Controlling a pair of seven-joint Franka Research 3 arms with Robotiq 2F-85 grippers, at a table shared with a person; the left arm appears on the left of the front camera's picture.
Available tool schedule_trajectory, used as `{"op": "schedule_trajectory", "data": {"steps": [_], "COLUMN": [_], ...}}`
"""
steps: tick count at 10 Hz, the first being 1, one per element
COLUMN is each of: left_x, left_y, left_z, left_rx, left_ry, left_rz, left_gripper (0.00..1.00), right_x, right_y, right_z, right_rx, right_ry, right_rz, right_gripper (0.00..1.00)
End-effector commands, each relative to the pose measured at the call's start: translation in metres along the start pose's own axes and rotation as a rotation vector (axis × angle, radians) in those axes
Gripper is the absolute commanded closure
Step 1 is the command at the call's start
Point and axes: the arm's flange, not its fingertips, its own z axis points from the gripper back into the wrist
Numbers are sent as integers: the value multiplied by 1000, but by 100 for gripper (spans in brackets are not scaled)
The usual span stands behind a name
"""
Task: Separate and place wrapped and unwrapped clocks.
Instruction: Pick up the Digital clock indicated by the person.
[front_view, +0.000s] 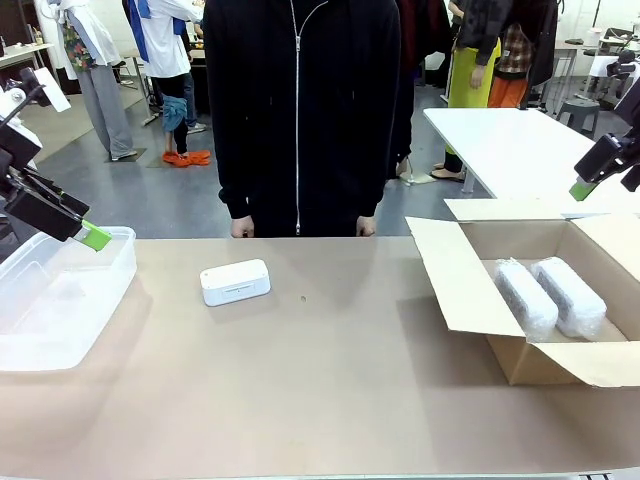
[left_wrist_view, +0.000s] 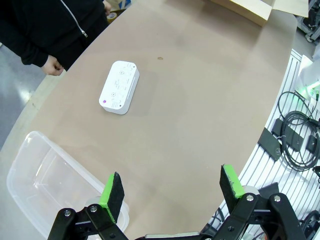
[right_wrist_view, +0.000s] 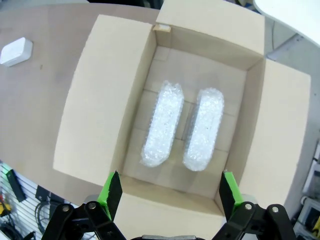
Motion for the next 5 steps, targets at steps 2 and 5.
{"op": "schedule_trajectory", "data": {"steps": [2,5], "left_x": [-1,-1], "left_y": [0,0], "left_z": [-1,-1], "left_rx": [-14,-14], "left_ry": [-5,-5], "left_rz": [3,3], "left_gripper": [0,0], "right_x": [0,43], "right_y": [0,90], "right_z": [0,-12], "right_rx": [0,358], "right_ry": [0,-251], "right_rz": [0,477], "right_gripper": [0,0]}}
